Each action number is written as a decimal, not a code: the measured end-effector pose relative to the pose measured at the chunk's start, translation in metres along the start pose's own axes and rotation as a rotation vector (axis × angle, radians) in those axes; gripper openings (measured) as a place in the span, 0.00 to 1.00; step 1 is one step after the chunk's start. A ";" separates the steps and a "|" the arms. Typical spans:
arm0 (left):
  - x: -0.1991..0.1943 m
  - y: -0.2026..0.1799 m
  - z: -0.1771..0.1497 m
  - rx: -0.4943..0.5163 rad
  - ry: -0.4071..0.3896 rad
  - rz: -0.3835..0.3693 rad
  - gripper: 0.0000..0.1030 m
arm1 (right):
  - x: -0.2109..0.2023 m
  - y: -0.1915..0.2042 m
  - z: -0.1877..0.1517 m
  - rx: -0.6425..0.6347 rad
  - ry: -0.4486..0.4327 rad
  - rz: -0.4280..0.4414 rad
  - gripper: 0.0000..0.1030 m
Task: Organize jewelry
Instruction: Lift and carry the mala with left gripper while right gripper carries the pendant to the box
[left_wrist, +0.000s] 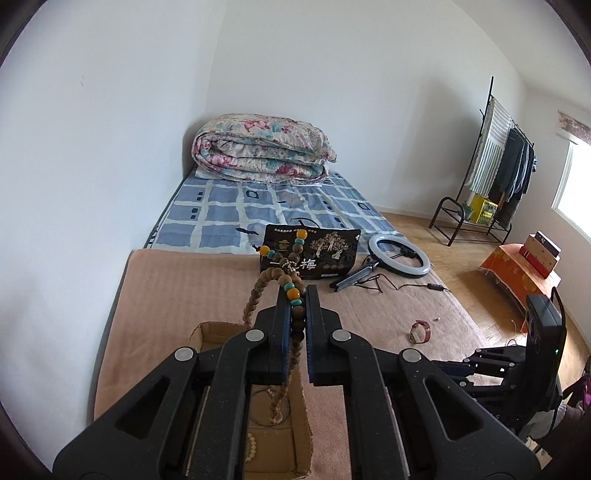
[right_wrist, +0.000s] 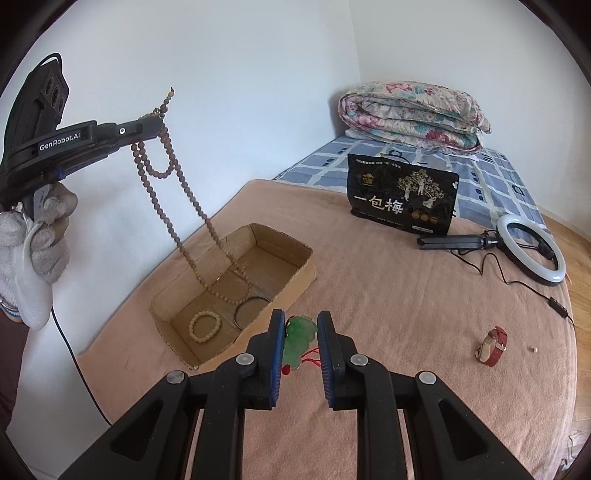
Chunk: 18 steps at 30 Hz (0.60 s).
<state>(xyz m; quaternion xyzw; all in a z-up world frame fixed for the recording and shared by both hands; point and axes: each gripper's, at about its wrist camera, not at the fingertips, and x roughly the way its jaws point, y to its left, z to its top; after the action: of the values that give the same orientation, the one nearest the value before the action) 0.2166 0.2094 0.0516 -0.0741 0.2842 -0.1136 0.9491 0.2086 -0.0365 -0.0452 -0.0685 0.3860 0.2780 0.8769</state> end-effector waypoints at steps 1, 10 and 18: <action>0.001 0.004 -0.002 0.000 0.003 0.005 0.04 | 0.004 0.003 0.004 -0.004 0.000 0.003 0.16; 0.010 0.042 -0.013 -0.029 0.019 0.040 0.04 | 0.051 0.023 0.038 -0.032 0.016 0.030 0.16; 0.033 0.063 -0.022 -0.036 0.046 0.044 0.04 | 0.097 0.034 0.057 -0.038 0.044 0.052 0.16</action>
<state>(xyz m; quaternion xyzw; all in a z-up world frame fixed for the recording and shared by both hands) 0.2417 0.2596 0.0032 -0.0825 0.3097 -0.0893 0.9430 0.2798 0.0530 -0.0723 -0.0812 0.4016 0.3063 0.8593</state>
